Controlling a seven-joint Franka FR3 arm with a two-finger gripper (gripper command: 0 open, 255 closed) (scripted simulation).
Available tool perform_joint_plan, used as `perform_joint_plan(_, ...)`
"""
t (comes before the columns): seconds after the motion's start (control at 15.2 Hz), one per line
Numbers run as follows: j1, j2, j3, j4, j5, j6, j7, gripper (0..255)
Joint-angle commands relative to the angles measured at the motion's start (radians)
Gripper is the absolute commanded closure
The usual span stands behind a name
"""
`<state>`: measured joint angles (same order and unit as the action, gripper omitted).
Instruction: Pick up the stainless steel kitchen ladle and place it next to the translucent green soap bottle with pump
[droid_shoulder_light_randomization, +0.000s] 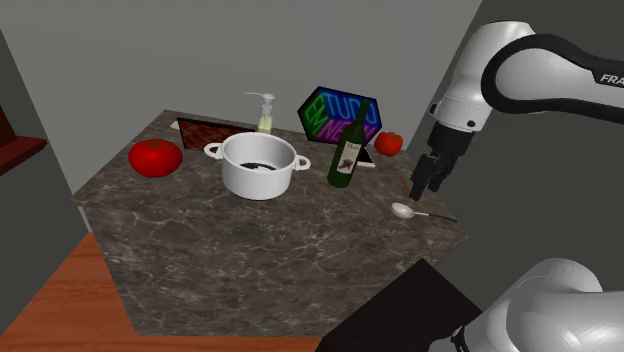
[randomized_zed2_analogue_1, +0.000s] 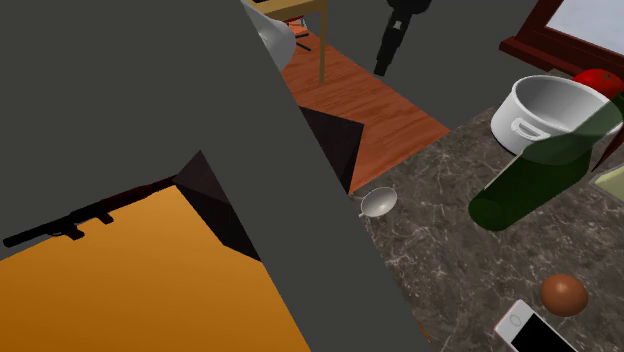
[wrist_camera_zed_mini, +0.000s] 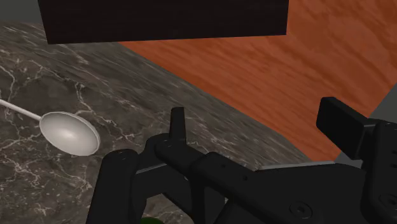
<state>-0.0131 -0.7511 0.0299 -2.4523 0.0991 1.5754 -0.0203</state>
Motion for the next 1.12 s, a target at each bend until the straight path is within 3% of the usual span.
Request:
perform_joint_plan(0.0,0.000,0.000,0.000,0.000,0.000,0.000,0.000,0)
perform_joint_plan(0.59,-0.013,-0.140,-0.202,-0.243,-0.229,0.171,-0.437,0)
perform_joint_plan(1.06,-0.071,-0.087,-0.390,-0.329,-0.406,0.390,-0.803,0)
